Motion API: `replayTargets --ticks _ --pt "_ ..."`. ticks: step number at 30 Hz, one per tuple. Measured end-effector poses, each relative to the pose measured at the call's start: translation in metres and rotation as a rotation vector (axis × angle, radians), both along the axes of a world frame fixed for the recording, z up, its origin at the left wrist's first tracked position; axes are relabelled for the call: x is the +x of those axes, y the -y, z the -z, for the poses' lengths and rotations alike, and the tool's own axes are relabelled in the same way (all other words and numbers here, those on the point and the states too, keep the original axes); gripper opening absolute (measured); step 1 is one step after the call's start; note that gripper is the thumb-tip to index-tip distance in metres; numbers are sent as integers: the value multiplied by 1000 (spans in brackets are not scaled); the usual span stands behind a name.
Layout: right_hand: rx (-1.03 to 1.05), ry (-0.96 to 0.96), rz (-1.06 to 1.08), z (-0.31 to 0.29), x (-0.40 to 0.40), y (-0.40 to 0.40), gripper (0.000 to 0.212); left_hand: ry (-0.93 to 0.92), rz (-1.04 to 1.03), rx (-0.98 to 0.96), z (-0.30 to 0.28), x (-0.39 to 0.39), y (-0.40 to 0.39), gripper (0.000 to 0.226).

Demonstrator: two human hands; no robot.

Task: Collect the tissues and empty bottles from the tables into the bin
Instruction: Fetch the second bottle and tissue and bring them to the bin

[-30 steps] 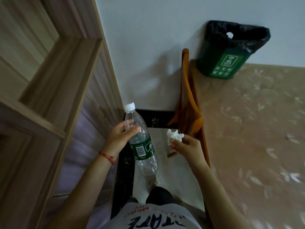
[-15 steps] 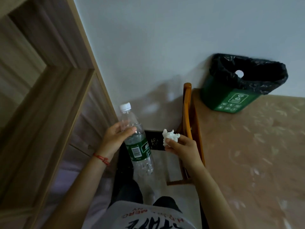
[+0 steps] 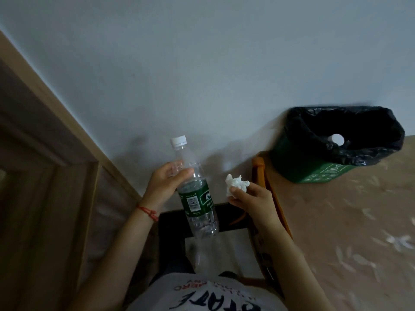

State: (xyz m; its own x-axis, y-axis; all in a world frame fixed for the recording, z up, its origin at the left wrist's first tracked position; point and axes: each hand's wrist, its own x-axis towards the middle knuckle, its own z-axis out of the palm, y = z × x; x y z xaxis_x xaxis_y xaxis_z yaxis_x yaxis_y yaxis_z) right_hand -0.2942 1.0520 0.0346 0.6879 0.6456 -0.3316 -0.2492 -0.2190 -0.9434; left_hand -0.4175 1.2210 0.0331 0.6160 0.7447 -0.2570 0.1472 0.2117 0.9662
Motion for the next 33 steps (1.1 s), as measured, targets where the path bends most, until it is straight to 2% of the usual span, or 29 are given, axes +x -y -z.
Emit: replayTargets --ticks 2,5,9,13,15,24,26,28,29,33 --pt "24 -14 59 -1 7 -14 8 -2 42 -9 -2 13 -17 31" --pt "42 -48 133 -1 17 -27 8 -14 119 -9 -1 31 -34 51" --pt "29 -60 210 -1 32 -33 9 -7 210 -16 -1 57 -47 63" --pt "44 -62 275 -8 50 -28 9 16 269 -55 -5 87 -50 44" --pt "77 -81 320 -11 61 -21 9 29 305 -60 -6 103 -48 42" --pt "183 -148 485 -24 99 20 9 105 511 -93 -23 175 -22 58" --pt "174 -129 533 -24 105 31 9 103 552 -102 -28 189 -11 51" --pt "141 -98 570 -25 109 42 9 101 590 -112 -33 202 -2 33" --pt "131 -82 588 -26 111 47 8 106 622 -109 -33 207 1 35" --pt "168 -47 644 -35 125 61 8 101 678 -92 -35 228 16 78"
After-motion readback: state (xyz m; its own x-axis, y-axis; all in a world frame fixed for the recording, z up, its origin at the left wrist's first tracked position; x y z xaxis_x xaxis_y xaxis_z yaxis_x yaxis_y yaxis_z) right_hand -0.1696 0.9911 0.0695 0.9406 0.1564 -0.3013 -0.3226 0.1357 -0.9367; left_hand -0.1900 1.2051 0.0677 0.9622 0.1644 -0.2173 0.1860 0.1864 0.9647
